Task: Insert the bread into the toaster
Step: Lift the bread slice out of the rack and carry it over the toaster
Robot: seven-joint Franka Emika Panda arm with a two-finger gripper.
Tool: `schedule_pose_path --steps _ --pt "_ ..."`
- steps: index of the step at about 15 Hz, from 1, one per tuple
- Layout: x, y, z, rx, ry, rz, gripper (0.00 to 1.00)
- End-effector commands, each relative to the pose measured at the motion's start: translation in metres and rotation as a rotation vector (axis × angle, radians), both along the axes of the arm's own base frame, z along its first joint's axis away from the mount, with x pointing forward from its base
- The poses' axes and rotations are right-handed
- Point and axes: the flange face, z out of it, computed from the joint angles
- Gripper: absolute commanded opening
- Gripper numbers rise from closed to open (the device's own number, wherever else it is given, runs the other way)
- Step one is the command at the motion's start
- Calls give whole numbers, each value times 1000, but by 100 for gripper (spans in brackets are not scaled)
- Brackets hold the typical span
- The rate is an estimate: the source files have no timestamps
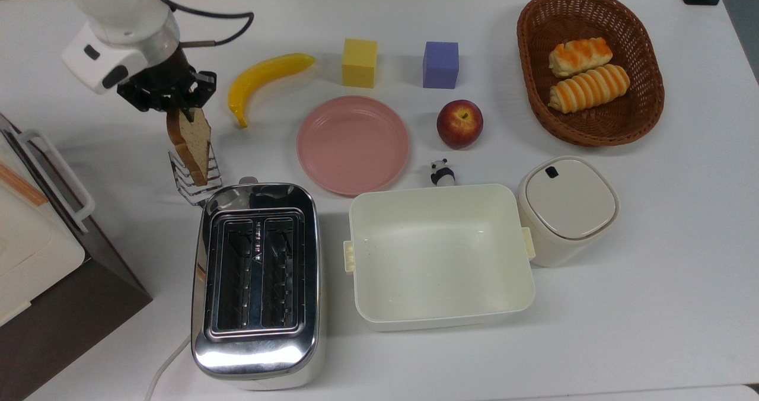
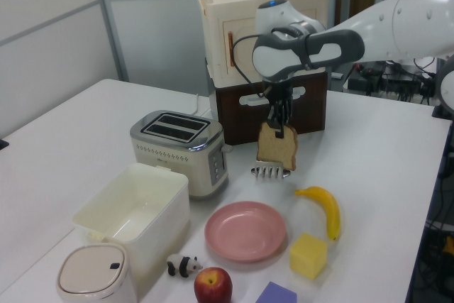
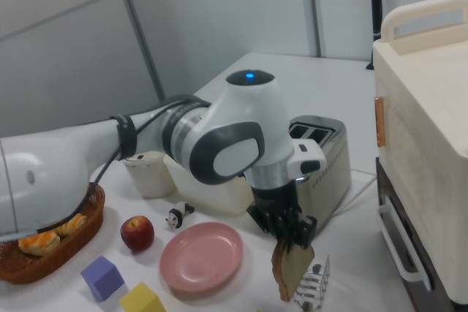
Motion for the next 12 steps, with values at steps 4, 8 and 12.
schedule_pose_path --steps 4,8,12 --pt "-6 6 102 5 -89 -19 1" --pt "0 11 142 17 -196 -32 1" --pt "15 21 179 86 -426 -78 1"
